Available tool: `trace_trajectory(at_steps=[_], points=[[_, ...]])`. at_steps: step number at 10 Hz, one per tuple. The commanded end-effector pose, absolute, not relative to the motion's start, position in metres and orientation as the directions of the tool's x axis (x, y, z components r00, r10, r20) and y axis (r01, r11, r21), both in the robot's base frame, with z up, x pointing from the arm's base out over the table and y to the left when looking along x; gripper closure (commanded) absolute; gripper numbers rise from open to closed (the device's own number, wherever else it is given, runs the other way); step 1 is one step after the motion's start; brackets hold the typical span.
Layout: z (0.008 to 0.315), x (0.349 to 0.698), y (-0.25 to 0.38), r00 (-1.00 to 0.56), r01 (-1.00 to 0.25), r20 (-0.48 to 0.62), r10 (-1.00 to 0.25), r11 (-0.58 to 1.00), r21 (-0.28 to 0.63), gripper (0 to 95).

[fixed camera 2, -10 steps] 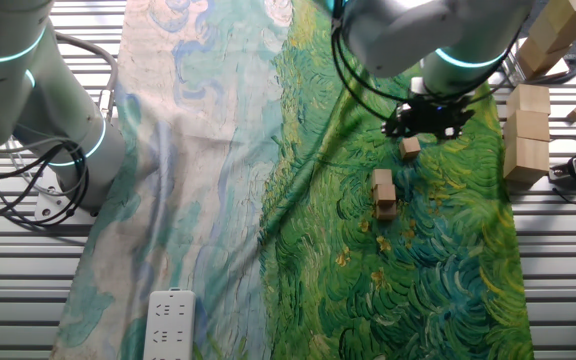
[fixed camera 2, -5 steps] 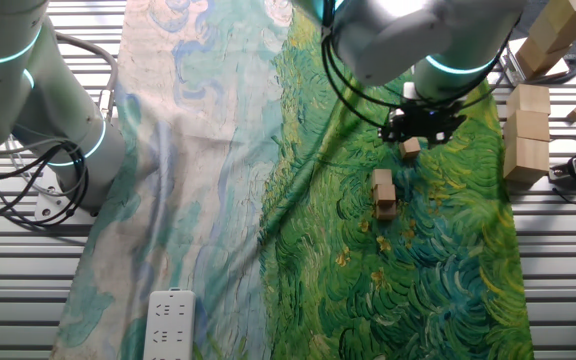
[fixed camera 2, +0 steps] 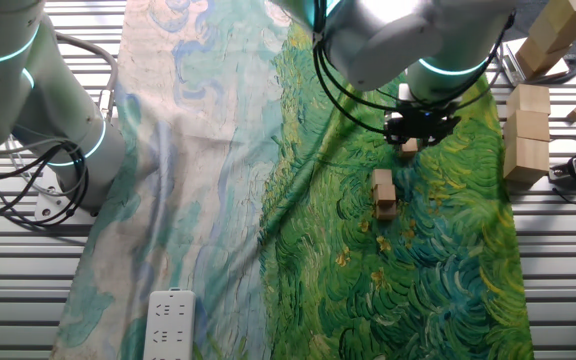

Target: Stack the blocks into a pyramid shape

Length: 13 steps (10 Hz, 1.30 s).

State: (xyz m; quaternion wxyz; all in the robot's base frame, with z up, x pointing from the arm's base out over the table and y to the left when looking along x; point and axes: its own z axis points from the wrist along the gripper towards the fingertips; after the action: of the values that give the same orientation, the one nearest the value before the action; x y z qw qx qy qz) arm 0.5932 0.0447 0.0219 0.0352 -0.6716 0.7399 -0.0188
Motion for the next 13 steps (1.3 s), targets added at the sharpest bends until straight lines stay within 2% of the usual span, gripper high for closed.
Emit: trace_trajectory(at_steps=[1,4,9,13], points=[[0.021,0.594,0.045,-0.104,-0.991,-0.026,-0.994,0.106,-0.077,95.0],[0.028,0.593,0.046,-0.130,-0.988,-0.024,-0.991,0.132,-0.075,95.0],[0.074,0.575,0.042,-0.156,-0.985,0.005,-0.988,0.155,-0.071,95.0],[0.100,0.544,-0.016,-0.105,-0.992,0.002,-0.994,0.105,-0.072,95.0]])
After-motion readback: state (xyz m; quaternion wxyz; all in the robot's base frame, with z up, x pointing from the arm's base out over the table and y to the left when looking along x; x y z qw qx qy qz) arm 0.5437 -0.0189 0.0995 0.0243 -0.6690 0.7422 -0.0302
